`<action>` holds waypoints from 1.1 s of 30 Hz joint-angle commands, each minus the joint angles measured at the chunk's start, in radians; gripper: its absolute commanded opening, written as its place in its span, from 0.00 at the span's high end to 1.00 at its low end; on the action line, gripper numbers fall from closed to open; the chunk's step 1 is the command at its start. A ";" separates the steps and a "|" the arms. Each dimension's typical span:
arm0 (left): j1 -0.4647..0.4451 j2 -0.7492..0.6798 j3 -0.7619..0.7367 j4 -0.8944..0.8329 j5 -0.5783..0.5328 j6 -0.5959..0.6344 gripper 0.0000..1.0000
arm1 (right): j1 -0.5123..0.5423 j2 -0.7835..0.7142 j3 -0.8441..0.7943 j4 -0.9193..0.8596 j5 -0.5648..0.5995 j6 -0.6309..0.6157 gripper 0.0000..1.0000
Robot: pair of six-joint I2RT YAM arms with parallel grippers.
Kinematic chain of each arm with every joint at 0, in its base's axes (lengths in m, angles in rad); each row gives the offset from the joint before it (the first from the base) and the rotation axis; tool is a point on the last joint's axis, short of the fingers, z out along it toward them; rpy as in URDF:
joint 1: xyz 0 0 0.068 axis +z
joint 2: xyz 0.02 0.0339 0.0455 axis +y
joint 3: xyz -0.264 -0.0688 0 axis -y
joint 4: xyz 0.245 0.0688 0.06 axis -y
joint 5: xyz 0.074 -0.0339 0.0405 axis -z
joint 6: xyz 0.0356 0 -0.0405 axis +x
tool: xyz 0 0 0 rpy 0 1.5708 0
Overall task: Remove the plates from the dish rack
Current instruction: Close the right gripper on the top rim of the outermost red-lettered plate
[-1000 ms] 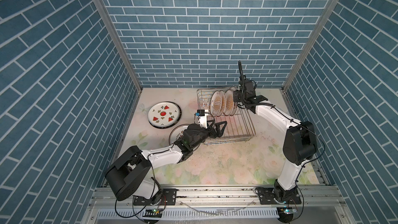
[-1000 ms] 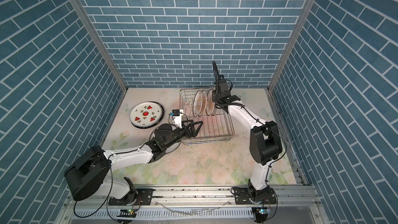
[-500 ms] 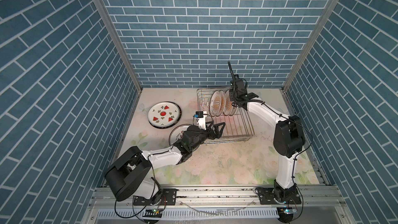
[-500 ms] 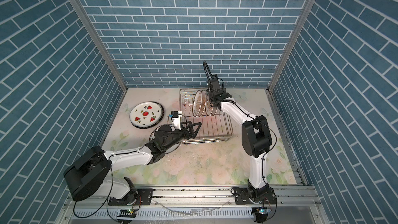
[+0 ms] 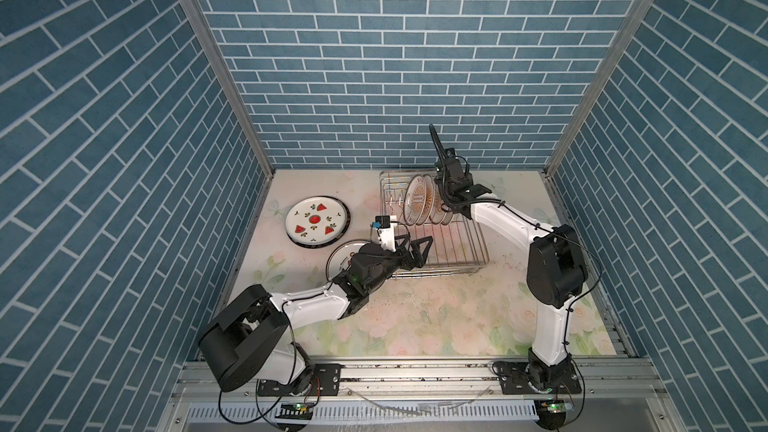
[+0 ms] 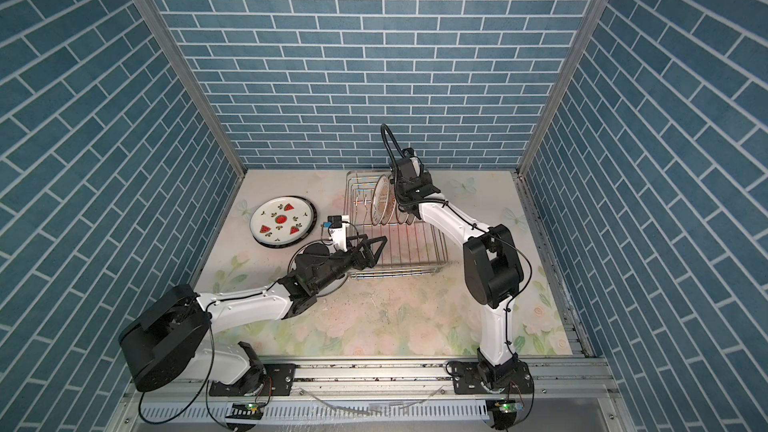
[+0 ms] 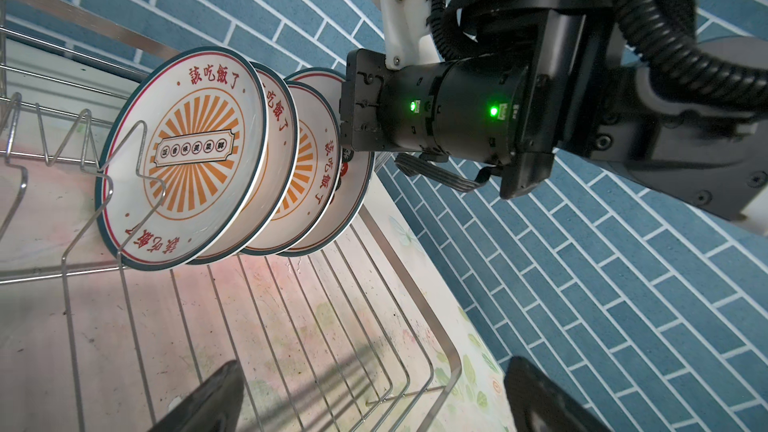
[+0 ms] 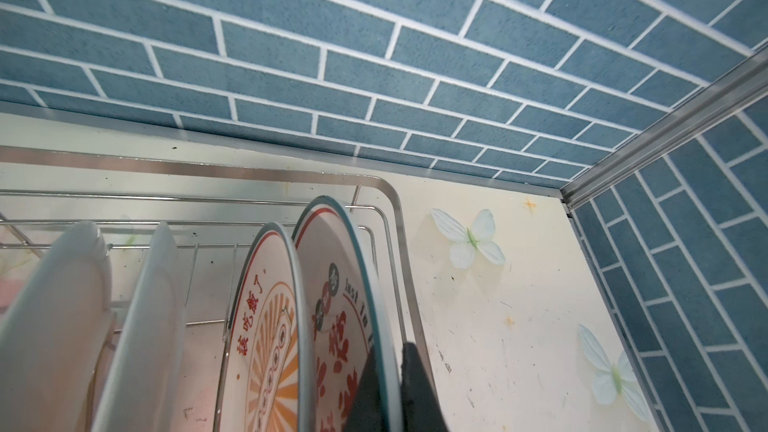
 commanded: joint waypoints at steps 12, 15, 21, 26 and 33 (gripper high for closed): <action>-0.005 -0.012 -0.003 -0.001 -0.015 0.009 0.00 | 0.000 -0.115 -0.100 0.056 0.082 -0.070 1.00; -0.005 -0.017 -0.004 -0.003 -0.016 0.012 0.00 | 0.002 -0.125 -0.107 0.087 0.027 -0.083 1.00; -0.004 -0.024 -0.009 -0.007 -0.021 0.016 0.00 | 0.009 -0.135 -0.082 0.092 0.012 -0.106 1.00; -0.004 -0.038 -0.017 -0.012 -0.030 0.019 0.00 | 0.023 -0.153 -0.090 0.114 0.049 -0.136 1.00; -0.004 -0.040 -0.027 -0.008 -0.037 0.019 0.00 | 0.058 -0.154 -0.092 0.174 0.140 -0.231 1.00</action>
